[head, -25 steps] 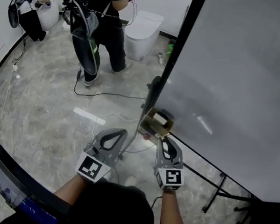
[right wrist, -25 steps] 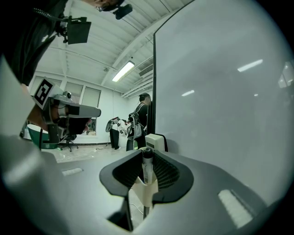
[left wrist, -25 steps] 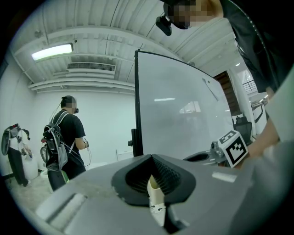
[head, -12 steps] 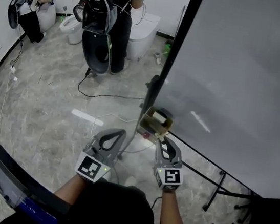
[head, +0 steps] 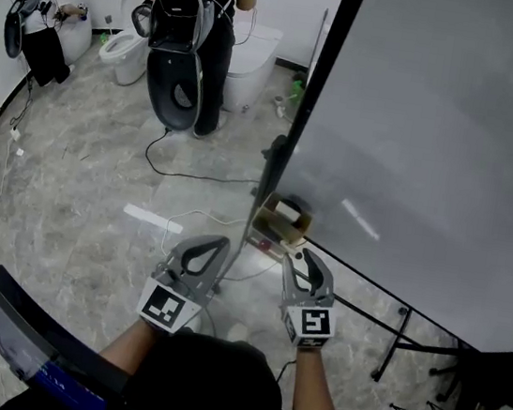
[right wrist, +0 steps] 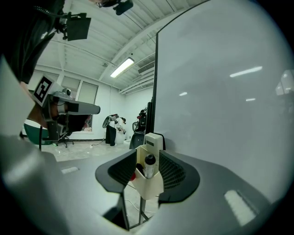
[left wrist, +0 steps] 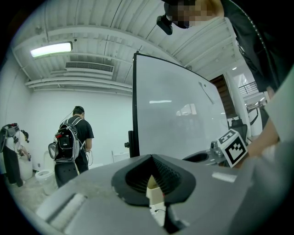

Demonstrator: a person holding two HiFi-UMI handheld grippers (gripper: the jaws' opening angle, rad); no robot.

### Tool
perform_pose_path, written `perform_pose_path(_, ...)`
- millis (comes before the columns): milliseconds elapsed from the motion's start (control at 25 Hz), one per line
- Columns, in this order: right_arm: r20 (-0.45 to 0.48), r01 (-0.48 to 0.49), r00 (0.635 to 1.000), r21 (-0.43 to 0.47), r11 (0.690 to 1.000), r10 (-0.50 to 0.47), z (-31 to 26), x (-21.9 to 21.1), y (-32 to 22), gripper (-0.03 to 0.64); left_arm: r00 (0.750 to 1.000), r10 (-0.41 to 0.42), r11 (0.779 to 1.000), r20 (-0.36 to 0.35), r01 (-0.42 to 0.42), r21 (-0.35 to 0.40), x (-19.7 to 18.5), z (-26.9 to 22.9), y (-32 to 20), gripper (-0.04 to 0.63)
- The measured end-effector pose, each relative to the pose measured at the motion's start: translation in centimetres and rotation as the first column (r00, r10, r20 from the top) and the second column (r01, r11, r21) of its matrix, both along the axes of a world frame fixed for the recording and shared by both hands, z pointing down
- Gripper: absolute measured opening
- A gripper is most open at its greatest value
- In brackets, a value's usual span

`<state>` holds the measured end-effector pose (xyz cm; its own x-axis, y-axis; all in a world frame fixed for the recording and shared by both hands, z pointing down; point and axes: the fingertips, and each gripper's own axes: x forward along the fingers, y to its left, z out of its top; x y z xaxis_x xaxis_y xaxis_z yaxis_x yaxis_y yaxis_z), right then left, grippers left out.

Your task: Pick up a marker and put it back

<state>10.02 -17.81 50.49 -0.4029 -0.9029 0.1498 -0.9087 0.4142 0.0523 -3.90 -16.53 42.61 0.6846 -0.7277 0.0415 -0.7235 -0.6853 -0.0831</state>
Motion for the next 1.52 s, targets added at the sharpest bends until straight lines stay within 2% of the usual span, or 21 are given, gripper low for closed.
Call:
perform_pose_path(440, -0.003, -0.079, 0.997, 0.052, 0.995, 0.079, -2.5, 1.6, 2.4, 0.159, 0.997, 0.081, 0.997, -0.012, -0.081, 0.011, 1.3, -0.2, 0.6, 0.005)
perform_pose_path(840, 0.024, -0.133, 0.991, 0.113, 0.985, 0.131, -5.7, 1.2, 5.6, 0.034, 0.987, 0.159, 0.987, -0.026, -0.158, 0.020, 2.0, -0.7, 1.4, 0.005)
perform_pose_path(1120, 0.053, -0.174, 0.984, 0.133, 0.976, 0.168, -8.4, 0.5, 8.5, 0.015, 0.977, 0.211, 0.977, -0.028, -0.211, 0.017, 2.3, -1.5, 2.5, 0.005)
perform_pose_path(1520, 0.102, -0.213, 0.974, 0.134, 0.968, 0.200, -9.5, 0.0, 11.2, 0.009, 0.963, 0.268, 0.963, -0.034, -0.268, 0.020, 3.6, -1.6, 3.8, 0.005)
